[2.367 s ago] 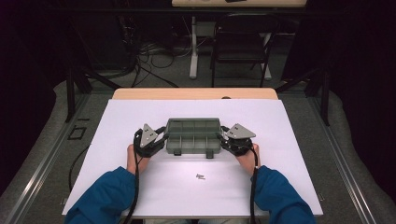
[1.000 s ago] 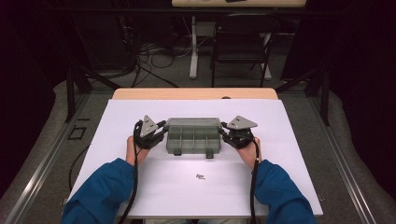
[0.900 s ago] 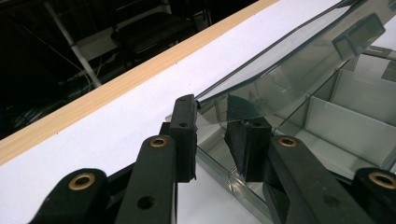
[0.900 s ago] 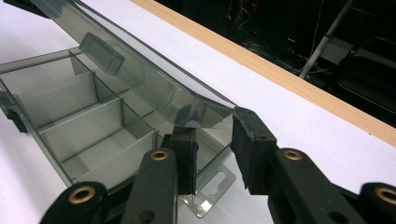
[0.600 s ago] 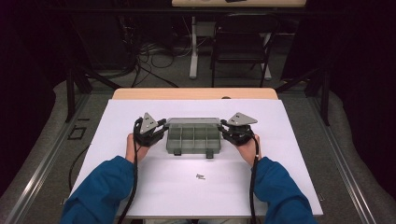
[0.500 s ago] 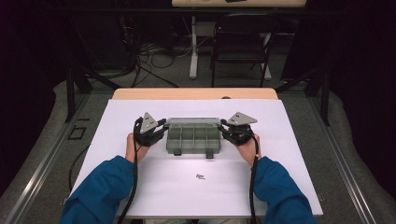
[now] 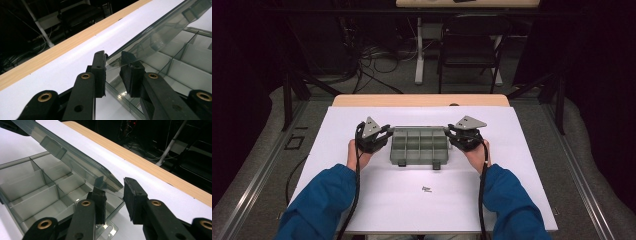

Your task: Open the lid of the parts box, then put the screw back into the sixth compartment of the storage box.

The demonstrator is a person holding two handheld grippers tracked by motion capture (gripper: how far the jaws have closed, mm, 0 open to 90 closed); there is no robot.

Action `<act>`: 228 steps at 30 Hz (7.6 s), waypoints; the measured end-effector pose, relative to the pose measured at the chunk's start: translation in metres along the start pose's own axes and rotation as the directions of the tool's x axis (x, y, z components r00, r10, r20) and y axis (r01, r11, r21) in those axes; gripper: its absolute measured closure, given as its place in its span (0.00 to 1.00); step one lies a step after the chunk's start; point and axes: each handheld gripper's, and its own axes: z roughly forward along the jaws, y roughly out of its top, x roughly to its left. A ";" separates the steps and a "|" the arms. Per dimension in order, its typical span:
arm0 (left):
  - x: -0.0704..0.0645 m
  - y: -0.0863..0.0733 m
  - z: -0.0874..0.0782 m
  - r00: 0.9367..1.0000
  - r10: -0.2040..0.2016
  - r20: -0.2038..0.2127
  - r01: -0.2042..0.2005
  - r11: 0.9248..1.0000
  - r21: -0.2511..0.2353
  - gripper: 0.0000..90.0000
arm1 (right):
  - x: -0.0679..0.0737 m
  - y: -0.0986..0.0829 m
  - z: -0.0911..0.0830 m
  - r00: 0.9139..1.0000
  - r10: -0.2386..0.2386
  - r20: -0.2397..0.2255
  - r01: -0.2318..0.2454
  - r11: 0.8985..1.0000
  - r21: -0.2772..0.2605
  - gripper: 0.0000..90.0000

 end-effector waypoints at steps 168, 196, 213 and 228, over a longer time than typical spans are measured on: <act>-0.063 -0.001 -0.041 0.975 0.125 0.182 -0.154 0.976 0.155 0.05 | 0.042 -0.033 -0.078 0.988 0.057 -0.145 -0.063 0.997 -0.033 0.07; -0.098 0.003 -0.048 0.929 0.225 0.295 -0.281 0.946 0.161 0.02 | 0.046 -0.044 -0.102 0.989 0.005 -0.149 -0.017 0.997 -0.076 0.00; -0.120 0.012 -0.035 0.859 0.289 0.423 -0.388 0.906 0.170 0.01 | 0.042 -0.043 -0.102 0.986 0.002 -0.165 -0.021 0.993 -0.112 0.00; -0.143 0.015 -0.016 0.784 0.315 0.535 -0.487 0.847 0.215 0.02 | 0.042 -0.042 -0.103 0.980 -0.006 -0.201 -0.017 0.993 -0.113 0.00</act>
